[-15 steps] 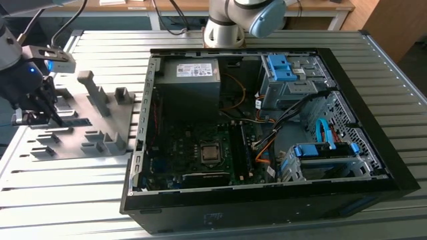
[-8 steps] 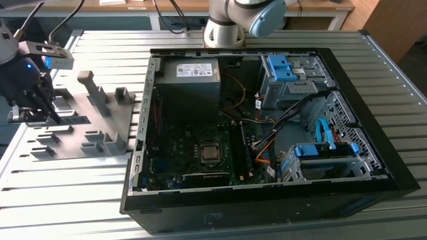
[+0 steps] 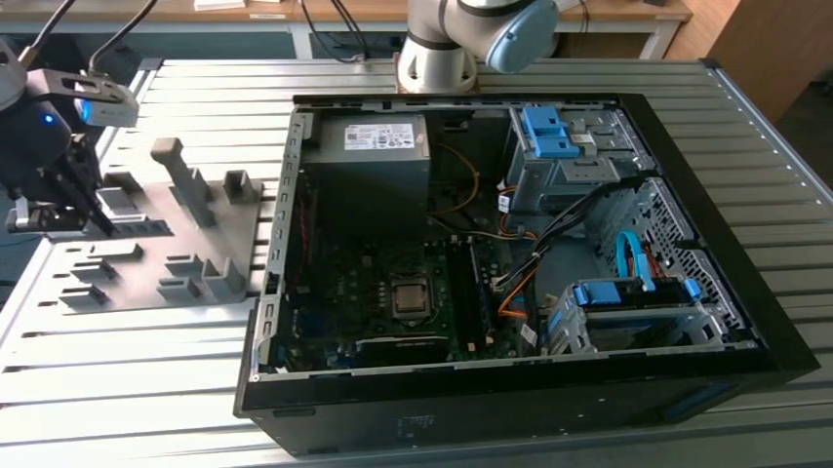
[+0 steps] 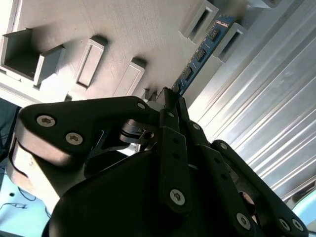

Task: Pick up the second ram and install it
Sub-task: 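Pick up the second ram and move it above second insertion slot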

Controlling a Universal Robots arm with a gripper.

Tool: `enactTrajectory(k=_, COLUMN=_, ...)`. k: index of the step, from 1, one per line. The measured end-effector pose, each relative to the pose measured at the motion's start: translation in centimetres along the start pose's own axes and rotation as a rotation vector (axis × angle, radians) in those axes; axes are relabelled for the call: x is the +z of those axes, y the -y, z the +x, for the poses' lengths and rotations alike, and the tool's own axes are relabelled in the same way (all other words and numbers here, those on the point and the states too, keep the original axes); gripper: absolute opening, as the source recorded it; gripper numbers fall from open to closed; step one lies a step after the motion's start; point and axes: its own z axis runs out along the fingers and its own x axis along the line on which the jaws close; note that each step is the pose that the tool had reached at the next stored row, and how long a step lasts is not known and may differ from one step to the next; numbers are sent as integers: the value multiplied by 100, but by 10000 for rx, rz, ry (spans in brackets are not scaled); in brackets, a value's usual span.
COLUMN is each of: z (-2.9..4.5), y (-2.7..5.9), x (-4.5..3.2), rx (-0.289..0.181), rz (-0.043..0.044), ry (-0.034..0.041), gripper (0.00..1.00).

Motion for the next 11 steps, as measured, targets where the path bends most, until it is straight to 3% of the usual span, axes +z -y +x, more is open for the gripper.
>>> enactTrajectory(k=11, z=-1, y=-3, x=-164, rx=0, rz=0, ry=1, gripper=14)
